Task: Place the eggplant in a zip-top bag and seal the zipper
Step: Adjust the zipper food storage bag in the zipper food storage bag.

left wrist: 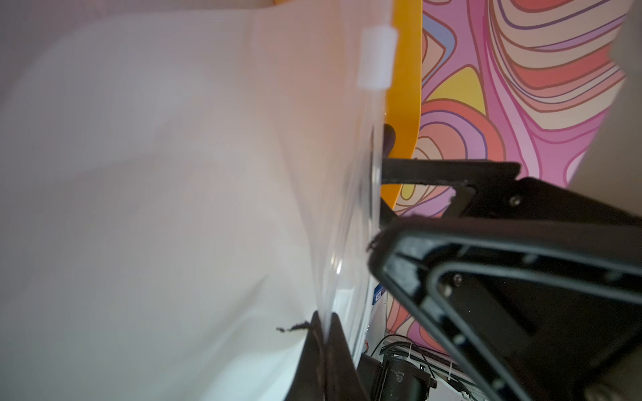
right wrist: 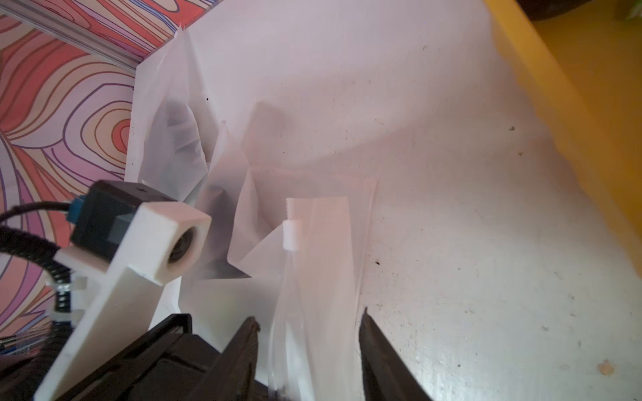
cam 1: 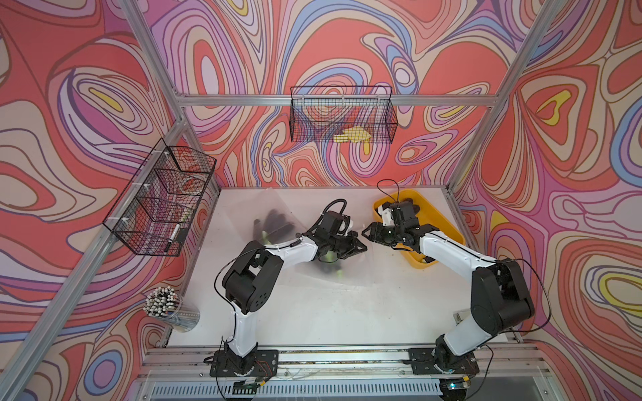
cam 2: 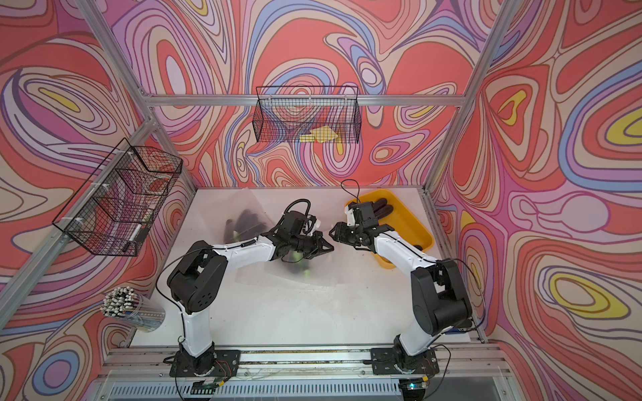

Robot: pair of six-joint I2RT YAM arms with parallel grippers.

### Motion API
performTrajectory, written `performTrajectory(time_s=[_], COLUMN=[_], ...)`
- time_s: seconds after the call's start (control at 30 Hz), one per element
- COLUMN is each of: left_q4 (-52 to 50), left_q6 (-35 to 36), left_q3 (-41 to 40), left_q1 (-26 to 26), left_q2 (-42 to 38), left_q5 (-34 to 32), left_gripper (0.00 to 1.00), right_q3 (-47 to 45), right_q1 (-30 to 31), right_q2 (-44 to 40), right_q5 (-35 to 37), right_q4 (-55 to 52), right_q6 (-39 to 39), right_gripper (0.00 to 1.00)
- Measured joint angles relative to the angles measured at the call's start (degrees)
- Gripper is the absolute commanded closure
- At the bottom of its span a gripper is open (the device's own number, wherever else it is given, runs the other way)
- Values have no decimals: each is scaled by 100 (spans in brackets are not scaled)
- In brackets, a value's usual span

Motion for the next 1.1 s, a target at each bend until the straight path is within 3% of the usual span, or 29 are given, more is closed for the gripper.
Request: performTrajectory(time_s=[0.2, 0.4, 0.63, 0.7, 0.93, 1.1], left_q4=[-2, 0, 101, 125, 282, 415], left_q6=[0, -2, -9, -11, -37, -57], left_q3=[48, 114, 116, 116, 92, -22], left_q1=[0, -13, -22, -22, 22, 125], left_q2=[22, 92, 120, 125, 122, 118], left_q5=[20, 20, 79, 107, 179, 275], left_gripper=[100, 100, 100, 93, 91, 73], right_q3=[275, 544, 479, 463, 463, 398], right_q1=[105, 254, 278, 280, 264, 229], right_q2=[190, 343, 431, 431, 431, 422], right_q5=[0, 48, 313, 363, 597, 778], right_q4=[33, -72, -321, -334, -398, -435], right_q6=[-7, 2, 79, 92, 125, 103], right_gripper=[52, 72, 85, 87, 97, 100])
